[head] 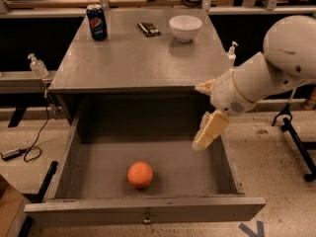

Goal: Pick orange from top drawer and place on counter

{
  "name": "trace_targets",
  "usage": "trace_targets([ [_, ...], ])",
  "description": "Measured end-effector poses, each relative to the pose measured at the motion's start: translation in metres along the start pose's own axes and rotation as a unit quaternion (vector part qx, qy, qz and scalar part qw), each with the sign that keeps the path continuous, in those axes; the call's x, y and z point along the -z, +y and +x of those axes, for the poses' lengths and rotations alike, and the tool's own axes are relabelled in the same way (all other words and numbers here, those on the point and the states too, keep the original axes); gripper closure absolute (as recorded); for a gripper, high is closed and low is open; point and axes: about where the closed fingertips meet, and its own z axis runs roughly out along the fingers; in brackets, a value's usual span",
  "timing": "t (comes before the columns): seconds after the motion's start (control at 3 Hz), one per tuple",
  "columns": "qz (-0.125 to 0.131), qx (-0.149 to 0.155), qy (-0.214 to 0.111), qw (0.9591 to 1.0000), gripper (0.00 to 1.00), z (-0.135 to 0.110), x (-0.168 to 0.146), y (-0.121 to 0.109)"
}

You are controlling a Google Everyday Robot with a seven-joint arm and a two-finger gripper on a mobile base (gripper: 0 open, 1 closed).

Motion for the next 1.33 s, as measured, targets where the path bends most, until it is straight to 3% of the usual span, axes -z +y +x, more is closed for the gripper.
trace_targets([
  [0.33, -0.017, -0.004, -0.039, 0.9991, 0.0, 0.001, -0.037, -0.001],
  [0.67, -0.022, -0.005, -0.051, 0.9985, 0.0, 0.002, -0.048, -0.001],
  [1.0, -0.018, 0.006, -0.022, 0.9996, 0.0, 0.002, -0.055, 0.006],
  [1.33, -0.038, 0.012, -0.022, 0.999, 0.0, 0.011, -0.085, 0.024],
])
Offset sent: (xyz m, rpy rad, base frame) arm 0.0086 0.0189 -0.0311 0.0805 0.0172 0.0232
